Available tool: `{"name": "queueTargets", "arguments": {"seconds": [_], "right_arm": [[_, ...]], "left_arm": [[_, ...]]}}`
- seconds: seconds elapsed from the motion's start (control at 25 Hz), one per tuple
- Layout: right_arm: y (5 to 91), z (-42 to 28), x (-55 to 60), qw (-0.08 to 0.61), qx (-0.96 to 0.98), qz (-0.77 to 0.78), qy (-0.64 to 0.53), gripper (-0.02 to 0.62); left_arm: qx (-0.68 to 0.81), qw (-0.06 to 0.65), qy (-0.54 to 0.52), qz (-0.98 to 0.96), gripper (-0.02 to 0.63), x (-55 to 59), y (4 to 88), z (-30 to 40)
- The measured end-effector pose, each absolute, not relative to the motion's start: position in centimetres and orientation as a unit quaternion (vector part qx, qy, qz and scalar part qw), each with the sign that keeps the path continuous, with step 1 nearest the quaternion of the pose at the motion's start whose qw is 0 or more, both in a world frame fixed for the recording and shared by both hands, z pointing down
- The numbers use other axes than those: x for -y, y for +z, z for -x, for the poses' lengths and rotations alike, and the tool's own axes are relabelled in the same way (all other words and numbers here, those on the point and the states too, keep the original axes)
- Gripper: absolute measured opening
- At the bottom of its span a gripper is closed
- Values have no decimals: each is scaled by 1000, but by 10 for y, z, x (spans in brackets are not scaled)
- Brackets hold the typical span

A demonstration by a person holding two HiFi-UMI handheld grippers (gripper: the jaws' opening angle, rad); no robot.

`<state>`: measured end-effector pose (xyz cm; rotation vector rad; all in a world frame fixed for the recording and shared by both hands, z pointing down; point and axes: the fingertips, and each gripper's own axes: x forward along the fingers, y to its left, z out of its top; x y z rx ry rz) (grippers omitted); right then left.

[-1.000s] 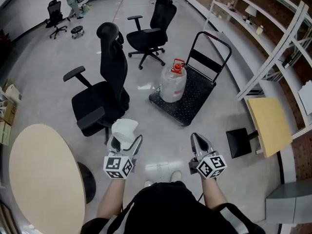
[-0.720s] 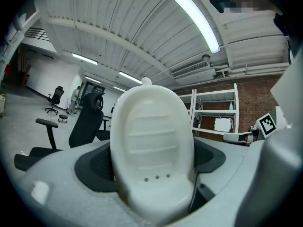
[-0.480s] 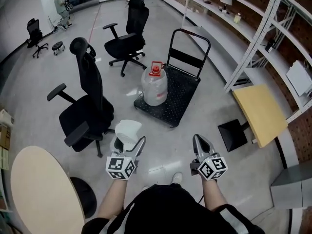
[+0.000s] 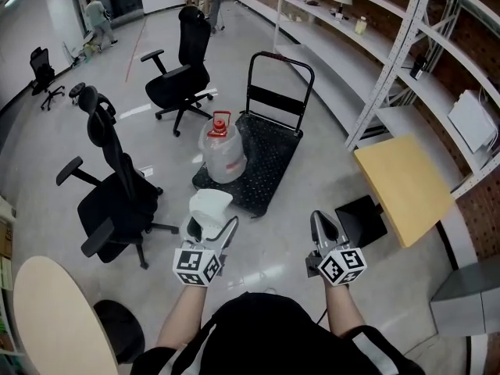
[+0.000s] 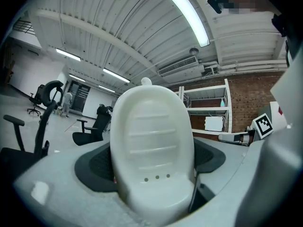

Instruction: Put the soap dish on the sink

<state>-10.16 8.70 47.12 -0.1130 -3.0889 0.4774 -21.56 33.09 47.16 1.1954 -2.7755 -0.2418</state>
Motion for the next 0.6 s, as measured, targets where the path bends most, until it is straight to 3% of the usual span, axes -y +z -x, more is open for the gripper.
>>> {"name": "queueTargets", "arguments": {"seconds": [0.6], "right_arm": [[498, 1, 92, 4, 976, -138, 169, 5]], "left_arm": [[838, 89, -58, -535, 469, -113, 491, 193]]}}
